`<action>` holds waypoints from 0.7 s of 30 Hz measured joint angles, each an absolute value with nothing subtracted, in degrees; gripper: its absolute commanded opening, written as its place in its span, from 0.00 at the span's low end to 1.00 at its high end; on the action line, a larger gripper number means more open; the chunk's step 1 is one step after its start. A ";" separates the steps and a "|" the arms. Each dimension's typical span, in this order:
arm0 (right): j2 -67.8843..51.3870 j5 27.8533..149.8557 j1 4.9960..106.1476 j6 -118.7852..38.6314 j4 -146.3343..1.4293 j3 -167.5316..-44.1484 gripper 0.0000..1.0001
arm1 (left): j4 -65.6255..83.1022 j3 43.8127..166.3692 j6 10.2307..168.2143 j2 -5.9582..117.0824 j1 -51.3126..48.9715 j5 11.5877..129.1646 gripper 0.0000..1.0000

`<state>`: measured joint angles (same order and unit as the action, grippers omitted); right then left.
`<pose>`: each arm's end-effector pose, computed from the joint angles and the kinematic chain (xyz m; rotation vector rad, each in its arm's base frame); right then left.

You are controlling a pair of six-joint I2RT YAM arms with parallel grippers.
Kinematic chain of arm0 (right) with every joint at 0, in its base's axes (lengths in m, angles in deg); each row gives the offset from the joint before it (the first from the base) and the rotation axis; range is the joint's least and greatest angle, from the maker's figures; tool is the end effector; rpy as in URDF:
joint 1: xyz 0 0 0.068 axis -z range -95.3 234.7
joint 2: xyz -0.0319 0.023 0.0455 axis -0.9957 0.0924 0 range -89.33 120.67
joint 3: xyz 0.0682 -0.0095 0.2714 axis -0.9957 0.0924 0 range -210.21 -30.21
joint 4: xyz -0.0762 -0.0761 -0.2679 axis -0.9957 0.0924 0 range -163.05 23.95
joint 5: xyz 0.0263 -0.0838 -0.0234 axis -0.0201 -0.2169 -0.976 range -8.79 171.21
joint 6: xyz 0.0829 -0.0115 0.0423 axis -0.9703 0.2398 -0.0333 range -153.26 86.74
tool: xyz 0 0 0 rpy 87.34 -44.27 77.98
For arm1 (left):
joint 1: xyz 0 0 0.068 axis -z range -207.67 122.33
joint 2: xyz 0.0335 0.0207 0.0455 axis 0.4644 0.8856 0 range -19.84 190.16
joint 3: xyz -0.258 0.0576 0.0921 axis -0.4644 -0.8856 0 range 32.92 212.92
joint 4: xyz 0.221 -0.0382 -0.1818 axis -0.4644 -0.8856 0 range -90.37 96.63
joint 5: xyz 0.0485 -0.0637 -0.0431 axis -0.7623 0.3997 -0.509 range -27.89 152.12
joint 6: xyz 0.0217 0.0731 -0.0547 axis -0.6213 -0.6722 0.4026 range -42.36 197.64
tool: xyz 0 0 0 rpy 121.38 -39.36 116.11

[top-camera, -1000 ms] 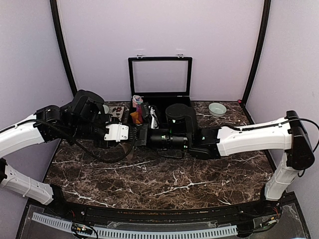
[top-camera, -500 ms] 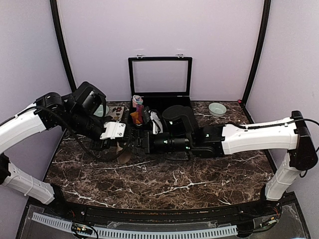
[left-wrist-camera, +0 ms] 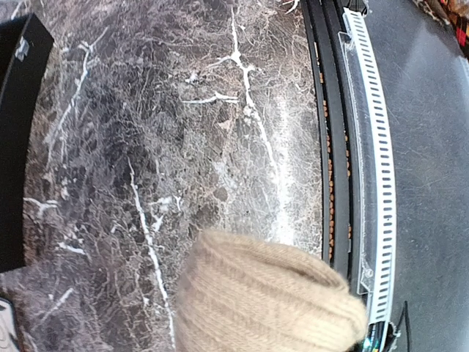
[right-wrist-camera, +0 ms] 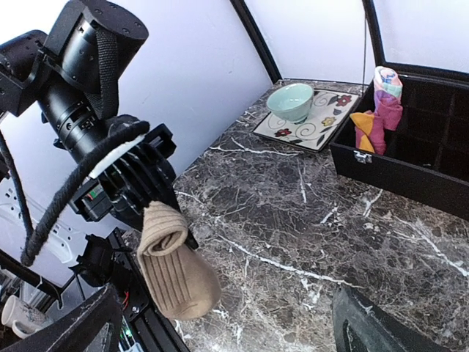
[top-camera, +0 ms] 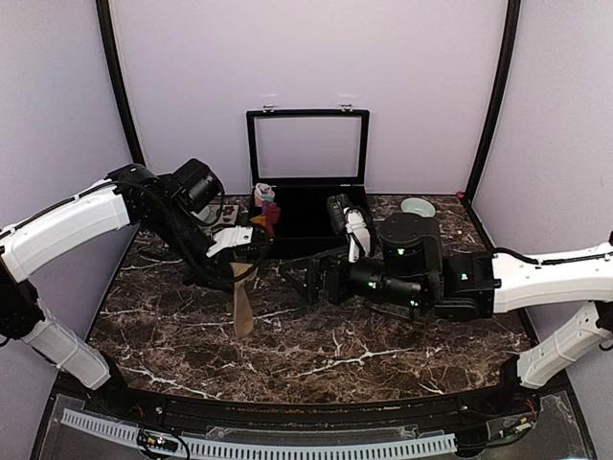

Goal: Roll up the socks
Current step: Roll the sock at the center of the board.

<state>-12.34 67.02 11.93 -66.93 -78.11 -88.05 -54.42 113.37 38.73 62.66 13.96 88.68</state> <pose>0.1349 0.3650 0.3069 -0.4716 1.8915 1.0676 0.2202 -0.2463 0.2991 1.8041 1.9012 -0.6325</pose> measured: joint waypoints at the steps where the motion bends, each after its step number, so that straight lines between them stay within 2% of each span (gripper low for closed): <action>1: -12.51 67.54 12.69 -67.11 -79.42 -87.00 1.00 | -54.68 113.37 39.14 63.31 13.32 89.38 0.00; 4: -10.33 69.75 14.37 -66.69 -81.30 -86.56 0.92 | -54.95 113.41 40.10 64.23 11.53 91.09 0.00; 8: -3.90 69.62 12.08 -63.02 -78.79 -93.27 0.81 | -56.48 114.85 41.07 65.82 10.02 92.99 0.00; 17: 4.86 65.71 7.01 -57.14 -76.62 -106.08 0.76 | -59.19 115.42 42.33 69.10 9.72 97.25 0.00; 21: 7.79 61.86 6.75 -56.18 -75.33 -107.68 0.75 | -61.00 116.10 42.07 69.12 9.54 99.68 0.00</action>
<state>7.79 61.86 6.75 -56.18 -75.33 -107.68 -61.00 116.10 42.07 69.12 9.54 99.68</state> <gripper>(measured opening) 0.765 0.102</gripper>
